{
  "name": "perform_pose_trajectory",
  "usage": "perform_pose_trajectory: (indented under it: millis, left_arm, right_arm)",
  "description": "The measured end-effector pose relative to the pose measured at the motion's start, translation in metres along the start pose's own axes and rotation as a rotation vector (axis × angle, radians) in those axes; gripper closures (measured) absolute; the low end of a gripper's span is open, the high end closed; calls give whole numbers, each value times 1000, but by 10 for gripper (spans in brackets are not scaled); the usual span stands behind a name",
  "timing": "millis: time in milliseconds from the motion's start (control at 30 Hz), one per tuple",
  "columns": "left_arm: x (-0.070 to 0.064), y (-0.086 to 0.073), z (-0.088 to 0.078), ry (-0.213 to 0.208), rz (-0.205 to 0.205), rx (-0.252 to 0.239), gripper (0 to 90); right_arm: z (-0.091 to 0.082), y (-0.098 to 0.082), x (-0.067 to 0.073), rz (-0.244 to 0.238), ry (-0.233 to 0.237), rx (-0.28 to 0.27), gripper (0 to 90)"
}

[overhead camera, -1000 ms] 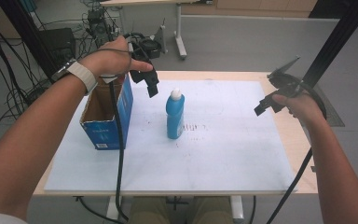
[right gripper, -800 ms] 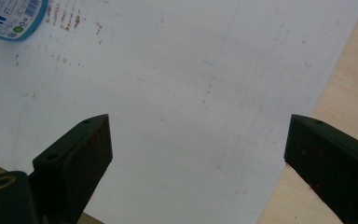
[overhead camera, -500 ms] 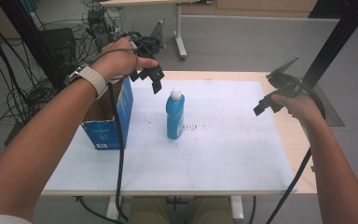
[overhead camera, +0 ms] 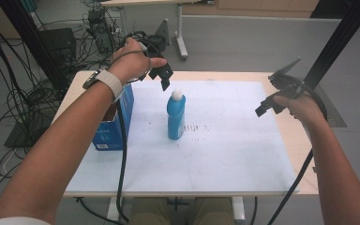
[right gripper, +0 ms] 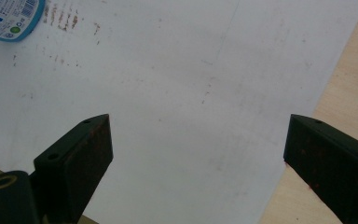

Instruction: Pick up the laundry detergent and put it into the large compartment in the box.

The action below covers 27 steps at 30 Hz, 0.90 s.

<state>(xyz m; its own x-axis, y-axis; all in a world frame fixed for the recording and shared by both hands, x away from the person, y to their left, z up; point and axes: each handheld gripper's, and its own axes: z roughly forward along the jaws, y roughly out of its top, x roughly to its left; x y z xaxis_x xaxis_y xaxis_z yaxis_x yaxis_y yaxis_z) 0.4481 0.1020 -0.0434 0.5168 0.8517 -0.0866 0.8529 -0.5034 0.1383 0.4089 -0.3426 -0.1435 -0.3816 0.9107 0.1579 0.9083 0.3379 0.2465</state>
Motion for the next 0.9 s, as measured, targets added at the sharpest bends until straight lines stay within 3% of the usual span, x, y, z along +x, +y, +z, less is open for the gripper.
perform_pose_trajectory:
  millis: [67, 100, 133, 200, 300, 400, 467, 500, 567, 600, 733, 800, 900]
  left_arm:
    - [2, 0, 1, -10, 2, -3, 173]
    - [6, -6, 1, -27, -4, -43, 178]
    - [6, -6, 1, -27, -4, -43, 179]
    - [9, -12, 1, -34, -41, -76, 170]
    - [21, -12, 4, -104, -87, -71, 168]
    - [22, -11, 4, -107, -113, -64, 194]
    - [23, -4, 6, -119, -141, -28, 192]
    - [23, -4, 6, -119, -141, -28, 173]
    - [20, 9, 10, -105, -111, 41, 148]
    - [16, 13, 10, -77, -106, 53, 146]
    - [10, 14, 13, -47, -130, 48, 160]
    - [8, 10, 13, -40, -155, 21, 144]
    - [4, 16, 12, -29, -161, 42, 139]
  right_arm:
    - [0, -1, 0, 2, 2, -3, 78]
    - [0, -1, -1, 1, 1, -1, 78]
    - [0, -1, -1, 1, 1, -1, 78]
    - [1, -2, -1, 1, 2, -1, 78]
    - [1, -2, -2, 2, 1, 0, 78]
    - [1, -2, -2, 4, 1, 0, 78]
    - [3, -3, -4, 7, 3, -1, 78]
    - [3, -3, -4, 7, 3, -1, 78]
    - [3, -4, -4, 11, 5, -1, 78]
    - [4, -4, -5, 11, 5, 2, 78]
    - [4, -5, -6, 16, 6, -1, 78]
    - [5, -4, -7, 16, 2, 4, 79]
    - [5, -4, -7, 17, 3, 5, 79]
